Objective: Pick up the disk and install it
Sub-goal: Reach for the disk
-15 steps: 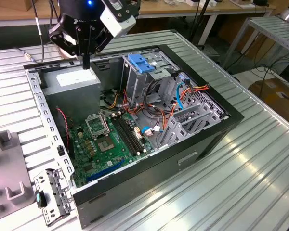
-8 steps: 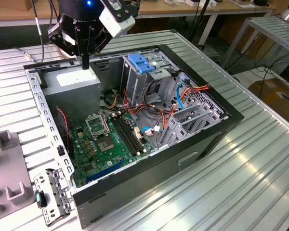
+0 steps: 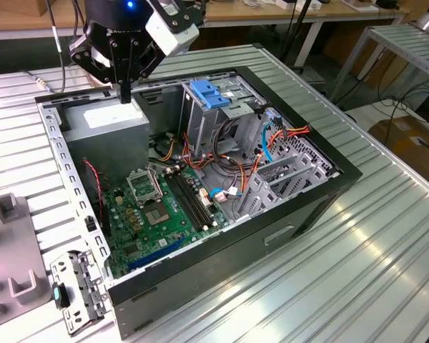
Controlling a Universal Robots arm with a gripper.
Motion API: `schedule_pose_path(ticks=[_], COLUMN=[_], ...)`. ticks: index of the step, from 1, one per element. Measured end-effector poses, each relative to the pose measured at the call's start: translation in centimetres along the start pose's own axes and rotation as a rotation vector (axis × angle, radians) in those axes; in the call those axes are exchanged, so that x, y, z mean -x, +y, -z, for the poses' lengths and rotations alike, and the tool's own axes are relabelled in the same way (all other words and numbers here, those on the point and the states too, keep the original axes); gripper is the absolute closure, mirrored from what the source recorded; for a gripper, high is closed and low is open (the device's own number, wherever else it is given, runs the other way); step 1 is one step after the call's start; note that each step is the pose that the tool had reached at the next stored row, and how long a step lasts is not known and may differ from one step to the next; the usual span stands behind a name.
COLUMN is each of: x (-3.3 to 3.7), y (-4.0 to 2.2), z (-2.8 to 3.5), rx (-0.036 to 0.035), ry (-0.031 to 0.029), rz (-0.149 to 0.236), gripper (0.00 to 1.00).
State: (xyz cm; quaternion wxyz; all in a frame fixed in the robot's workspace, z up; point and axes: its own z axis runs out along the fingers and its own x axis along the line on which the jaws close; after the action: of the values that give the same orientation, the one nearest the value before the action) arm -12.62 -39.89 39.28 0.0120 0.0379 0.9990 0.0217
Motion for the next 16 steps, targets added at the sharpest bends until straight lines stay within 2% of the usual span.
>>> schedule_pose_path(ticks=[16], x=[-0.76], y=[-0.06], z=[-0.02], rx=[0.0], ry=[0.0002], rz=[0.0], gripper=[0.89])
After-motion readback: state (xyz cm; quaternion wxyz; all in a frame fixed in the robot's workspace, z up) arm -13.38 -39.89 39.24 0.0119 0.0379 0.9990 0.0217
